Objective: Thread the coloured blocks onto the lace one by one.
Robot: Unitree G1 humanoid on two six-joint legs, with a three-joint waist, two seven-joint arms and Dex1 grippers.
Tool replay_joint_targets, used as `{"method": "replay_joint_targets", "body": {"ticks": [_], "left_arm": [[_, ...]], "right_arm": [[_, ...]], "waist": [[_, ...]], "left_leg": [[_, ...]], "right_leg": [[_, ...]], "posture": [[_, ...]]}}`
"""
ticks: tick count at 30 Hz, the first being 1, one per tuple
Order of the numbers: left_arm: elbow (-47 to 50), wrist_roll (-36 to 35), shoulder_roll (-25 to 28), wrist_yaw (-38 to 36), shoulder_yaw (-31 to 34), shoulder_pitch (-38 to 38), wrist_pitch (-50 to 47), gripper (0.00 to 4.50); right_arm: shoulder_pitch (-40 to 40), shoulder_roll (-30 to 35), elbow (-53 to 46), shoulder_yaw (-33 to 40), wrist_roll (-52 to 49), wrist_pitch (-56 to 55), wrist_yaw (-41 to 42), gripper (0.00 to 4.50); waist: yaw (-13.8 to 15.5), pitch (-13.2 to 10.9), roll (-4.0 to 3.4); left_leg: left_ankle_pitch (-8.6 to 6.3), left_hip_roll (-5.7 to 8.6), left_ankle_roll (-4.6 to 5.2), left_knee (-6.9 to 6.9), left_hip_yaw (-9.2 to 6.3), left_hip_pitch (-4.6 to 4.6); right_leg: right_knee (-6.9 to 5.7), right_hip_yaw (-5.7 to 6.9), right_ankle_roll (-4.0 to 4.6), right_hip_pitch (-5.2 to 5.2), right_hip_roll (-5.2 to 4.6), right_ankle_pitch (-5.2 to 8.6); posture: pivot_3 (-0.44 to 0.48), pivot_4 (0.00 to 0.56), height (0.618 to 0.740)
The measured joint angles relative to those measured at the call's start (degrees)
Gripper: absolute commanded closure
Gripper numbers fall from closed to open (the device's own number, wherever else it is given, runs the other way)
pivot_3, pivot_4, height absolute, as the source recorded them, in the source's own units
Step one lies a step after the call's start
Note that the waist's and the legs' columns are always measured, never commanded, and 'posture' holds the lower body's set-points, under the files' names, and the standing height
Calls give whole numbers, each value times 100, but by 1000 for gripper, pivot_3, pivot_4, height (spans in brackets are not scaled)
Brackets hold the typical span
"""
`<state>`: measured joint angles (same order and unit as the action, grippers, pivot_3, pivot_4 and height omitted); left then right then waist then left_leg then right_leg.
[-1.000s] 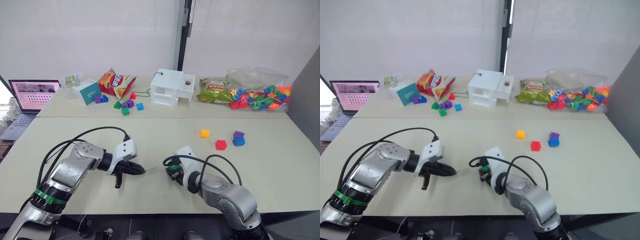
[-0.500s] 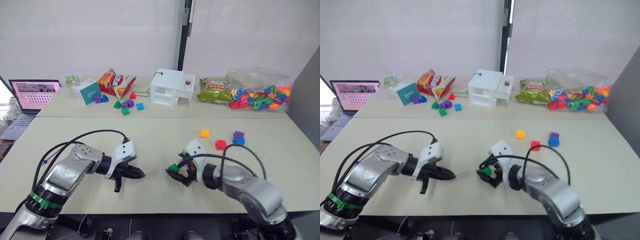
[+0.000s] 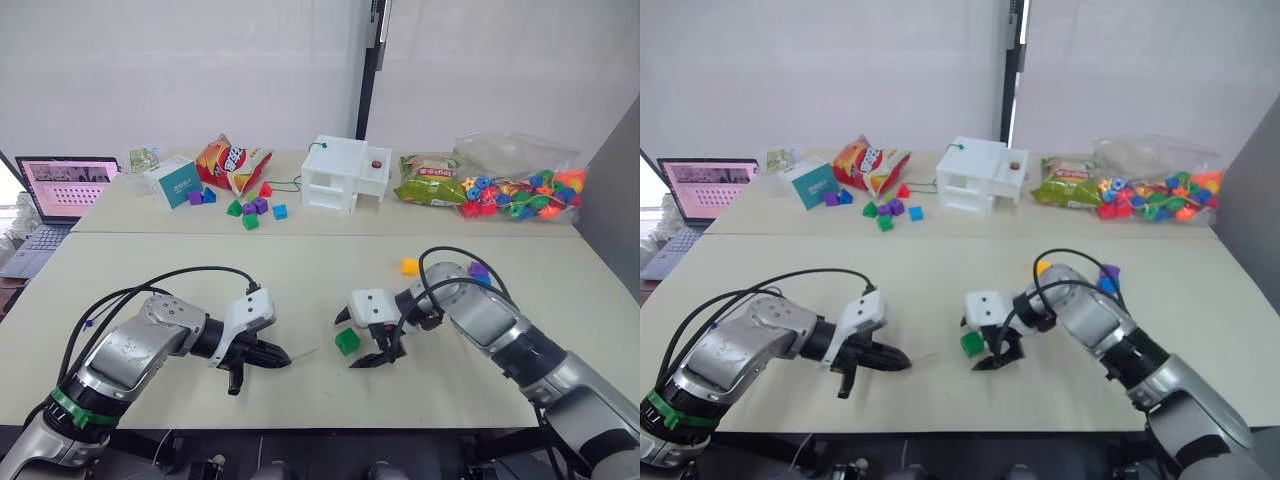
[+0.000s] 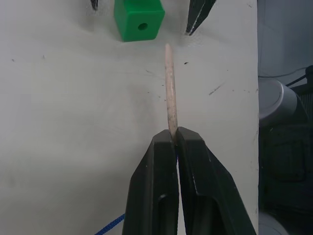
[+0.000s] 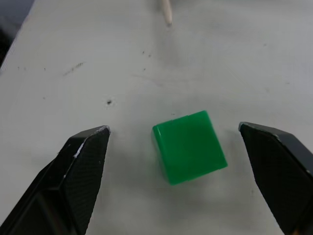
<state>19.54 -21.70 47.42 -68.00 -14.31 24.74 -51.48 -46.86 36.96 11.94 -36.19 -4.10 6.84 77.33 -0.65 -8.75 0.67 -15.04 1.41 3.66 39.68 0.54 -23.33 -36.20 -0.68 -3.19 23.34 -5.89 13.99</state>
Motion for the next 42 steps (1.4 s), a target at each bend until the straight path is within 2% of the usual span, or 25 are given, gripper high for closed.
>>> {"method": "replay_joint_targets", "body": {"ticks": [3, 8, 12, 17, 24, 31, 42], "left_arm": [[188, 2, 43, 107, -193, 0, -161, 4500], [225, 31, 56, 292, -462, 194, -424, 4500], [221, 153, 128, 451, -763, 580, -706, 4500], [81, 273, 136, 471, -1133, 1011, -839, 4500], [-532, 1101, 148, 354, -1718, 1374, 325, 4500], [-610, 1252, 48, -37, -1845, 1490, 491, 4500], [-696, 1364, -219, -160, -1846, 1645, 411, 4500]], "right_arm": [[-227, -292, 761, 19, 132, -519, 298, 1576], [-163, -493, 1108, 310, 197, -773, 349, 3281], [231, -475, 739, 638, 177, -486, 131, 3309], [995, -400, -448, 998, 152, 446, -319, 3309], [1781, -541, -1849, 1163, 176, 1733, -1152, 3309], [1827, -586, -2113, 1133, 284, 2146, -1414, 3309], [1827, -556, -2274, 1098, 290, 2387, -1443, 3309]], "waist": [[-12, -2, -1], [12, -2, -1], [14, -2, -1], [25, -2, -1], [11, -1, -1], [-1, -2, 0], [0, -2, 0]], "left_leg": [[3, -2, -6, -3, -1, 4], [7, 1, -15, -5, -9, 2], [7, 6, -16, -6, -11, 1], [8, 8, -19, -5, -12, -13], [9, 9, -20, -3, -2, -14], [10, 3, -19, 5, -1, -13], [9, 1, -18, 10, -1, -10]], "right_leg": [[-4, -3, 1, 1, 2, 0], [-9, 0, 3, 4, -1, -1], [-14, -2, 3, 6, -5, -1], [-64, -2, 5, 25, -5, 0], [-59, -8, 10, 37, -3, 4], [-59, -8, 10, 35, 6, 5], [-59, -8, 10, 30, 8, 5]], "posture": [[0, 150, 740], [0, 150, 740], [0, 150, 740], [0, 150, 740], [0, 150, 740], [0, 150, 740], [0, 150, 740]]}}
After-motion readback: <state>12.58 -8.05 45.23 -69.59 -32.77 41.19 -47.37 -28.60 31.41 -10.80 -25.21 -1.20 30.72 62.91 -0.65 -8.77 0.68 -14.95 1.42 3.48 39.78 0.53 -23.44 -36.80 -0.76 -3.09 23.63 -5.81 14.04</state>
